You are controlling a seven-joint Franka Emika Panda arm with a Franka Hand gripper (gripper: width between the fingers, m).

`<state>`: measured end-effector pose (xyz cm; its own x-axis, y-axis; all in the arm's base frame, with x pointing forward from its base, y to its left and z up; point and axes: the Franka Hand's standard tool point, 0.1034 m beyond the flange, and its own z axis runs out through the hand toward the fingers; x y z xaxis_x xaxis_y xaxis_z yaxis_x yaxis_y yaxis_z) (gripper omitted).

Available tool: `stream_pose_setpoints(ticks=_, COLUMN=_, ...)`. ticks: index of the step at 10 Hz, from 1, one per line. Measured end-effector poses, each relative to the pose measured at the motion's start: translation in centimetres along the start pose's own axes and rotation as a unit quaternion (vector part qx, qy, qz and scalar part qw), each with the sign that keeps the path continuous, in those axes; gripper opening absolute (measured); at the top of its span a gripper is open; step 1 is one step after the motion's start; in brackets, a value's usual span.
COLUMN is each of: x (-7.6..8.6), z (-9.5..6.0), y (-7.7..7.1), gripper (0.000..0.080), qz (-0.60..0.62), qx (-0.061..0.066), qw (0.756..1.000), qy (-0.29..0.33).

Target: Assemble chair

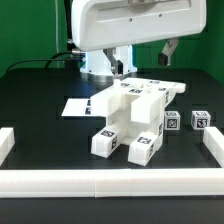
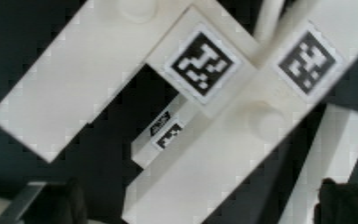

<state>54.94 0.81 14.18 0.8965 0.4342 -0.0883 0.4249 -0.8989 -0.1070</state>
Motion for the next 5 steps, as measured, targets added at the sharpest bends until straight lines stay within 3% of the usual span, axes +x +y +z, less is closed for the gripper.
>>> stream_pose_setpoints(ticks=2, x=-2.2, z=0.8, y=-0.4, gripper=0.0649, qz=-0.061, qx=-0.017, qw=0.998, qy=0.003)
stream_pose_setpoints(ticks=3, x=-4.1, z=1.2, y=-0.5, gripper=0.0649, qz=-0.098, qx=-0.032, qw=0.995, qy=0.009)
stream_pose_setpoints(ticks=4, x=-5.9, z=1.6, y=-0.3, gripper=0.0649, qz=-0.099, qx=-0.031, qw=0.995, qy=0.009)
stream_pose_setpoints(ticks=5, x=-5.9, z=1.6, y=-0.2, gripper=0.0649, qz=-0.095, qx=-0.030, qw=0.995, qy=0.008)
